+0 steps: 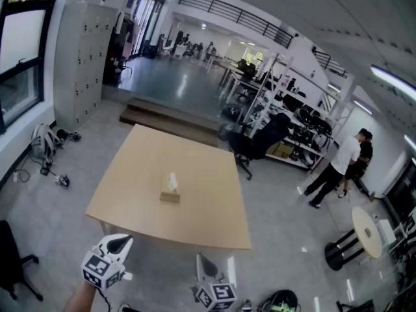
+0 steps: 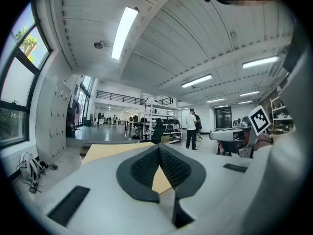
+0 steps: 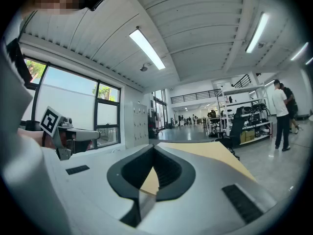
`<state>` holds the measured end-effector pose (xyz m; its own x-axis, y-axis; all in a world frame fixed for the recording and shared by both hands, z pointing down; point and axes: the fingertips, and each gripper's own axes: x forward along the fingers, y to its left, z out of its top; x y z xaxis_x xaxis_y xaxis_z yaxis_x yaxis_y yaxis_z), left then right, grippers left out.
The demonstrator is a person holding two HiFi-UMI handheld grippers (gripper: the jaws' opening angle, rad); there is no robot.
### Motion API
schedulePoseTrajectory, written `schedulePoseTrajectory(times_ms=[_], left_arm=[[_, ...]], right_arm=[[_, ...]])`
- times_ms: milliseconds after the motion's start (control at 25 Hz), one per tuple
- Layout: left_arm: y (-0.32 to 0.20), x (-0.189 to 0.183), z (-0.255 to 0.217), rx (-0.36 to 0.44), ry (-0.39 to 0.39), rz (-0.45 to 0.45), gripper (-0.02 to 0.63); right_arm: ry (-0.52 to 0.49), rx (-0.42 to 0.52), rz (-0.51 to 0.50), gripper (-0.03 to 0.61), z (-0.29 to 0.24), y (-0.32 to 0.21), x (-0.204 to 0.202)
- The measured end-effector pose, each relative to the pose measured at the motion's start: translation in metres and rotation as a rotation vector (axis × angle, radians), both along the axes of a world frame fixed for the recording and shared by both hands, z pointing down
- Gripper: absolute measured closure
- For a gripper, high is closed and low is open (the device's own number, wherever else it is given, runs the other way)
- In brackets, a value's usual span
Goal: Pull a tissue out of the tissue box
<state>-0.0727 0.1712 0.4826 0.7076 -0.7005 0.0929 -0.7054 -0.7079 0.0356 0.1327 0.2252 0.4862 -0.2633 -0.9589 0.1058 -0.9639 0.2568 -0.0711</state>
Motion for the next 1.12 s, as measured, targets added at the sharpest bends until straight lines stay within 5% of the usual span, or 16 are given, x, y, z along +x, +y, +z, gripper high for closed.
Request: schedulePoseTrajectory(times_ms=[1120], left_arm=[[-0.035,-0.047,-0.003,0.010,0.000,0.031,0.606]], right_arm=[[0.029,0.003,0.053,0.575,-0.007,-0.025,-0.047]])
